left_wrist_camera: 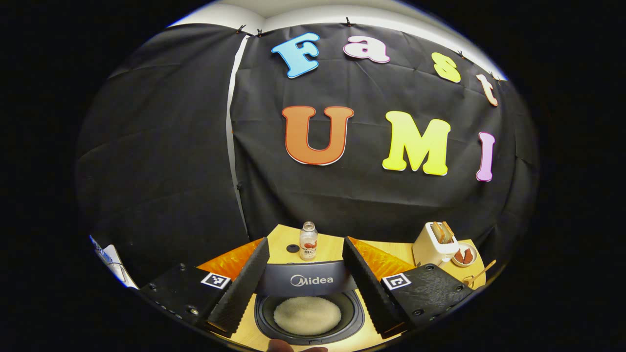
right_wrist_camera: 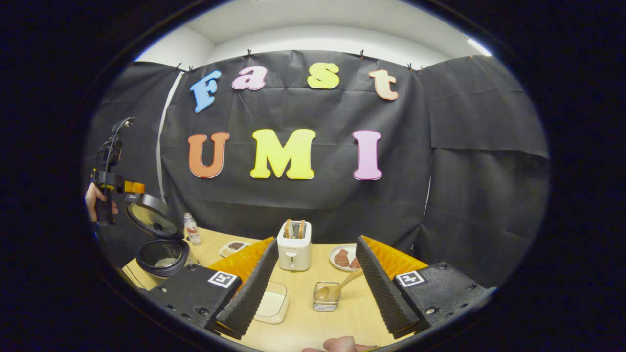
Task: Close the left gripper, press the button to open the rice cooker; take a wooden spoon from the chopstick holder with the right hand, scoop a spoonful of rice and pour it into the rice cooker, then put the wooden spoon back into the chopstick holder.
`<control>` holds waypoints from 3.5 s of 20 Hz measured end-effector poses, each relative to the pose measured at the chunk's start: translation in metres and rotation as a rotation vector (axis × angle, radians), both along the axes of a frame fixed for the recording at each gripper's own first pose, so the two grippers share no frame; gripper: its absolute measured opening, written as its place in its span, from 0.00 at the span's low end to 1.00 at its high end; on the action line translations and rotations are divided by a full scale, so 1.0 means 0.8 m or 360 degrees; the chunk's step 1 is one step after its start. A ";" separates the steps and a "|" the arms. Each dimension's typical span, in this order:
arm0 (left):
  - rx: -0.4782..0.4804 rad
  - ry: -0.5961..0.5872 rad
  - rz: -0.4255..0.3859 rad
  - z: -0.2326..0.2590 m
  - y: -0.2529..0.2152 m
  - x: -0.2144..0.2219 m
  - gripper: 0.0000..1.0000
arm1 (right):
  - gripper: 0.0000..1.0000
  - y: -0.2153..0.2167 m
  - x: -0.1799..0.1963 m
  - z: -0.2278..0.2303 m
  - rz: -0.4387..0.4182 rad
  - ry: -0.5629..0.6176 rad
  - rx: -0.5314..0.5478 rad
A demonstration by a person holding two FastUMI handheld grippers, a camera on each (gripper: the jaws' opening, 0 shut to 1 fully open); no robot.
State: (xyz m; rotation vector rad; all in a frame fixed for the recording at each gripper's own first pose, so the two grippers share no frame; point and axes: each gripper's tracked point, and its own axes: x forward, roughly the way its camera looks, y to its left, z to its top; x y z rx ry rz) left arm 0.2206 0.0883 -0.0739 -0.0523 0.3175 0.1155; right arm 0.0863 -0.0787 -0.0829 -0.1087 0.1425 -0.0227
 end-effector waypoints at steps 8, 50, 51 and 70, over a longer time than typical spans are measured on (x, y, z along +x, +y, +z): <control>-0.0037 0.0159 -0.0041 -0.096 -0.028 -0.086 0.97 | 1.00 0.002 -0.005 -0.014 0.0016 0.0031 0.0019; 0.0037 -0.0291 -0.0053 -0.009 -0.072 -0.133 0.95 | 0.98 0.024 0.035 0.018 0.0287 -0.0092 0.0141; 0.0026 -0.0338 -0.0100 0.012 -0.082 -0.143 0.95 | 1.00 0.028 0.024 0.027 0.0271 -0.0119 0.0143; -0.0064 -0.0497 -0.0490 0.083 -0.163 -0.373 0.94 | 0.97 0.086 -0.227 0.069 0.0075 -0.0230 0.0066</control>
